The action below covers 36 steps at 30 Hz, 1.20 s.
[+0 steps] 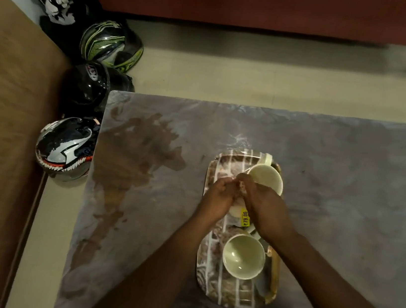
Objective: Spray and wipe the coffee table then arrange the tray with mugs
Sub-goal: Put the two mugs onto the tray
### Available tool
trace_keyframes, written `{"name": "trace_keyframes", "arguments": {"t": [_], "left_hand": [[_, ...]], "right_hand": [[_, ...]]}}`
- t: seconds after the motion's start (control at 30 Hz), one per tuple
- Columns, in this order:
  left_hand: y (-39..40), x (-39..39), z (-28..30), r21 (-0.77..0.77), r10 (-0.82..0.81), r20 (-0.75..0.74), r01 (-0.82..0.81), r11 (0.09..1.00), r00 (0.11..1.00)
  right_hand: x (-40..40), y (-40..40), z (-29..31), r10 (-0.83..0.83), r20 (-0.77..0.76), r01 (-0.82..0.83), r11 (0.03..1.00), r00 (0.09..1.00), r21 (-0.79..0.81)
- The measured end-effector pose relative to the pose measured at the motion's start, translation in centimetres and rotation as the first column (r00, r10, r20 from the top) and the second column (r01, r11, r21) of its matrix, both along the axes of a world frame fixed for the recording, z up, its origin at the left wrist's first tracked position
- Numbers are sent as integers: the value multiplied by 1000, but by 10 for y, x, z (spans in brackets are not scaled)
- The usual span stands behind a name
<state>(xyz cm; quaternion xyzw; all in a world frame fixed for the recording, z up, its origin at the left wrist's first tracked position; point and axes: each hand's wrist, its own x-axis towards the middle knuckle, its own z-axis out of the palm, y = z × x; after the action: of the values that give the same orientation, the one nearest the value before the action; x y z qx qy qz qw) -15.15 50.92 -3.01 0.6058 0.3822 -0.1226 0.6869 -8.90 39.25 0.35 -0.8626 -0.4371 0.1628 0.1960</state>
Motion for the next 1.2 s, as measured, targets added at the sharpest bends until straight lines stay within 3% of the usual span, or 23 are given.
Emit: {"name": "trace_keyframes", "arguments": {"t": [0.13,0.27,0.33,0.4,0.47,0.53,0.67,1.0,1.2], "left_hand": [[8,-10,-5,203,-13,-47,22,979,999],[12,-24,-8,364,51,-65,-24,931,997],[11,-32,-10,442,128,-52,-92,892,990],[11,-42,-16,490,205,-91,-135,861,975],[8,-52,-21,529,238,-171,-115,841,956],[3,-58,-23,541,246,-199,-103,835,948],[-7,-64,-21,512,243,-176,-122,850,954],[1,-70,-20,578,162,-142,-51,814,976],[53,-87,-20,635,213,-125,-87,768,969]], "right_hand": [[-9,1,-11,73,143,-58,993,987,-104],[-9,-2,-12,66,32,-66,998,997,17],[1,-13,2,-91,-150,117,978,985,173],[7,-32,10,-317,-293,396,878,902,270],[5,-58,5,-491,-316,561,806,812,189],[-3,-81,-10,-576,-356,624,781,736,27],[-16,-99,-38,-625,-438,629,761,646,-159],[-25,-79,-33,-666,-509,688,702,545,-183],[-34,-25,-37,-581,-531,609,780,617,-144]]}}
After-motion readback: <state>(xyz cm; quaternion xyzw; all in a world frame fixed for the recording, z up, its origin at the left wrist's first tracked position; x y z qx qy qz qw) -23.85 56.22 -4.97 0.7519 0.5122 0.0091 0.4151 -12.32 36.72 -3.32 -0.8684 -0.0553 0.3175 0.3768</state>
